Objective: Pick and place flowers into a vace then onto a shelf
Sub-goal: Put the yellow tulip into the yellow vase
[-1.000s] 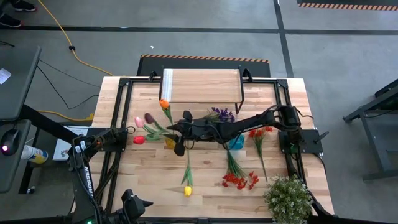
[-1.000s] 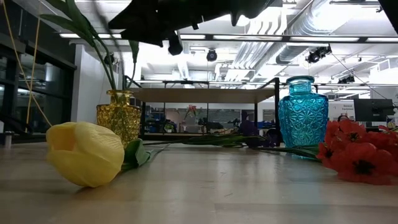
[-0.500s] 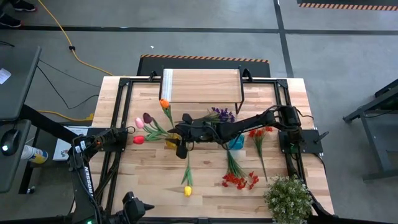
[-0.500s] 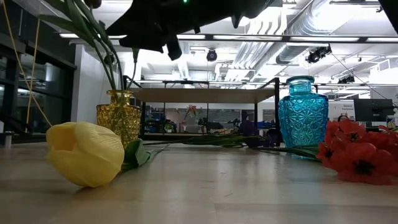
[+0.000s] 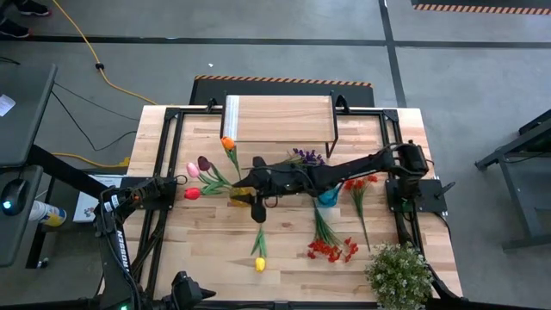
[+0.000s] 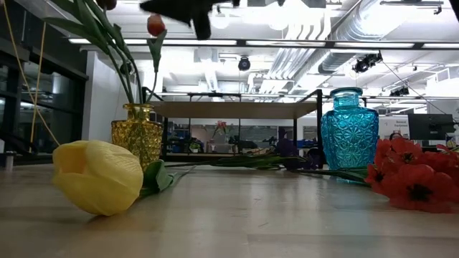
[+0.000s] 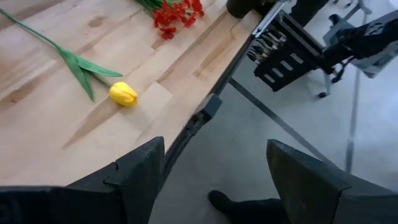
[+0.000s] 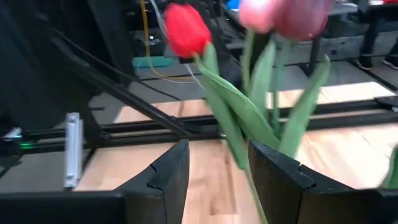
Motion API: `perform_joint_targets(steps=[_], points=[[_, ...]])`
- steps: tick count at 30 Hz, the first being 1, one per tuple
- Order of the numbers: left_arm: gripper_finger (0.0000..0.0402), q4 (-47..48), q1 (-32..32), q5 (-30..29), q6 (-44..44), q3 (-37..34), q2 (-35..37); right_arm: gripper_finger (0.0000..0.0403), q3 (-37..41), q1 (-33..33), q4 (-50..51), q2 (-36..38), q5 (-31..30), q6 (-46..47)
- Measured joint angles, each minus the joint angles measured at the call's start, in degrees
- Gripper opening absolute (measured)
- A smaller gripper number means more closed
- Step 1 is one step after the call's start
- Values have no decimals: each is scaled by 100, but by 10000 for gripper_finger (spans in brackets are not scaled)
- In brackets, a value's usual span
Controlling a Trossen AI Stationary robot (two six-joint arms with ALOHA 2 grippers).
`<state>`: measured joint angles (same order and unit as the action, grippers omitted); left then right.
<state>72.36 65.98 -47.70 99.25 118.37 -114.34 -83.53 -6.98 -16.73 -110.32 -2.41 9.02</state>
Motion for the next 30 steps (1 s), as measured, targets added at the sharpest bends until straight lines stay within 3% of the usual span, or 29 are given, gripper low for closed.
perform_joint_targets(steps=[12, 21, 30], points=[[317, -579, -35, 272, 11, 0, -307, 155, 0, -568, 3, 605, 838, -55], [317, -761, -80, 454, 14, 0, -553, 151, 0, -1085, -66, 664, 1906, -1017], [317, -552, -127, 486, 6, 0, -555, 149, 0, -1295, 599, 664, 1459, -1927]])
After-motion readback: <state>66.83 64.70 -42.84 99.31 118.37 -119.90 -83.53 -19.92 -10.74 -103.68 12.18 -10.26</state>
